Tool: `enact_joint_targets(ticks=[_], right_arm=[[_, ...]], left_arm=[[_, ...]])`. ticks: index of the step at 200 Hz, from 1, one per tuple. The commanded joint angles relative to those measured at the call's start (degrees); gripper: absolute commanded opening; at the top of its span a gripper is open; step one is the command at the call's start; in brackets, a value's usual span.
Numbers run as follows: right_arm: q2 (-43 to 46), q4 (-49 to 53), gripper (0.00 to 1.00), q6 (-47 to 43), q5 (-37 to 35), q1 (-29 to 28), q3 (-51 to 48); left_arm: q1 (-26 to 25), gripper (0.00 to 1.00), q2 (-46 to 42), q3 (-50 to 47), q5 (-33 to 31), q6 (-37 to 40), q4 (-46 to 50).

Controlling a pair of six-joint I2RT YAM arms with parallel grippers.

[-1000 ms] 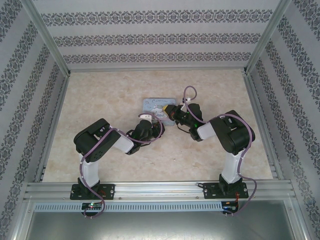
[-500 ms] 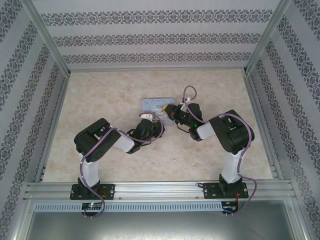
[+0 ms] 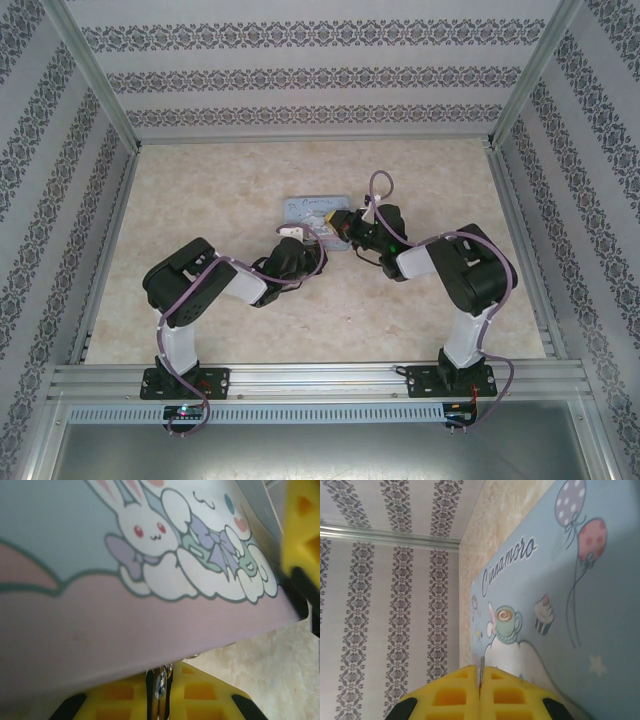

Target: Unlock a padlock with a key

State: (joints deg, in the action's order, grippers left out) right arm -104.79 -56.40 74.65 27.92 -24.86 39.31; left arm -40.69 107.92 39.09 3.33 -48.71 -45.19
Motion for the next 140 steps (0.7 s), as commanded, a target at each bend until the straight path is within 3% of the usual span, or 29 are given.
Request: enact_joint_targets(ticks=[1,78,140], right_arm=[[6.50,2.79,0.00,-3.02,2.91,0.59,-2.50],[24.33,5.58,0.00,-9.30,5.30,0.32,-19.07],[35.86,10.39,0.00,-10.45,-1.92,-3.16,-30.33]], left_arm=[[1.00,0.00,-3.94,-1.24,1.96,-2.02,3.10],[4.80,0.00,-8.65,-3.72,10.75,-6.83,2.28],[6.13,0.00,-9.46,-1.66,20.67,-11.57,-0.07]])
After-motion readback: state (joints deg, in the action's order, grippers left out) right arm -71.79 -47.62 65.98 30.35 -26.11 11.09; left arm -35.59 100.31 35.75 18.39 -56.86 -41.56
